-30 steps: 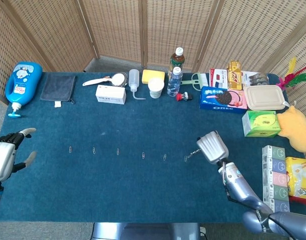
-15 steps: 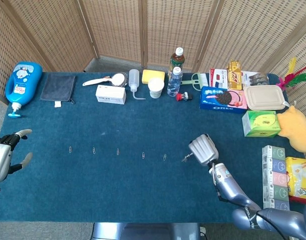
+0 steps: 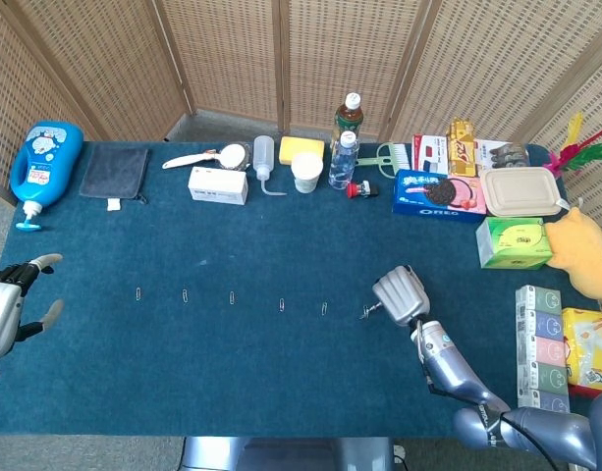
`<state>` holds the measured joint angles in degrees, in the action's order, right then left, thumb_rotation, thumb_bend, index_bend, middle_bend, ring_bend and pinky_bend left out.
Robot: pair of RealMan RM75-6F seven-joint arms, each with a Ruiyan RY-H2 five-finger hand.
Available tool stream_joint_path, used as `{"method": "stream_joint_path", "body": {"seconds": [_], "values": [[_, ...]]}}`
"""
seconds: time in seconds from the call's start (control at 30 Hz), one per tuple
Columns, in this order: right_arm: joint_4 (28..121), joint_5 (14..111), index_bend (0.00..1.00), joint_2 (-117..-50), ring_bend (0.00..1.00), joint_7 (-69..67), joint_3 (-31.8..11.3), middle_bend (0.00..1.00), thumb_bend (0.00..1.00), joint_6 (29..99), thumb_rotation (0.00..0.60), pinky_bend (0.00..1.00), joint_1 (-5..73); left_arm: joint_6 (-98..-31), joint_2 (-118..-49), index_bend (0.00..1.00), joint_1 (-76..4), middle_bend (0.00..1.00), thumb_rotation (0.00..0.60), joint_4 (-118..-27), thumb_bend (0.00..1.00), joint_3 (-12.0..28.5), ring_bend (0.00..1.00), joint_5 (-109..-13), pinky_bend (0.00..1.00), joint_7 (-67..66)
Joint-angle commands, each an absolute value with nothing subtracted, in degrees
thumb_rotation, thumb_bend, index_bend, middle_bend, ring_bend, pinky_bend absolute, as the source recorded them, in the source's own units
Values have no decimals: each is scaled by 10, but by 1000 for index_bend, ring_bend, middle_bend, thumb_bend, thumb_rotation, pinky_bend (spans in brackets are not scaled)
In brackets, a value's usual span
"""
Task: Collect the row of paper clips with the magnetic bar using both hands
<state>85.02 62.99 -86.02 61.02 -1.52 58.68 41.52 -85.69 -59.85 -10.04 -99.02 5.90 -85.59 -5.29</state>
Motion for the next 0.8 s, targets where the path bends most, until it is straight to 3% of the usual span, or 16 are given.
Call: {"method": "stream_joint_path", "body": {"seconds": [0.03,0.43,0.8], "values": [[855,630,663,-858,871,609,-17,769,403,591,600,773,415,-858,-598,240,-100,382,600,-991,506,59,399,-856,482,-53],[924,633,663,-833,871,594,-45,769,403,612,600,773,428,-860,-599,239,-99,381,600,-991,505,59,399,-859,482,-52],[921,605,662,-878,870,608,-68,768,402,607,600,773,462,-865,-596,239,-95,381,600,-987,506,60,398,-857,482,-44]]}}
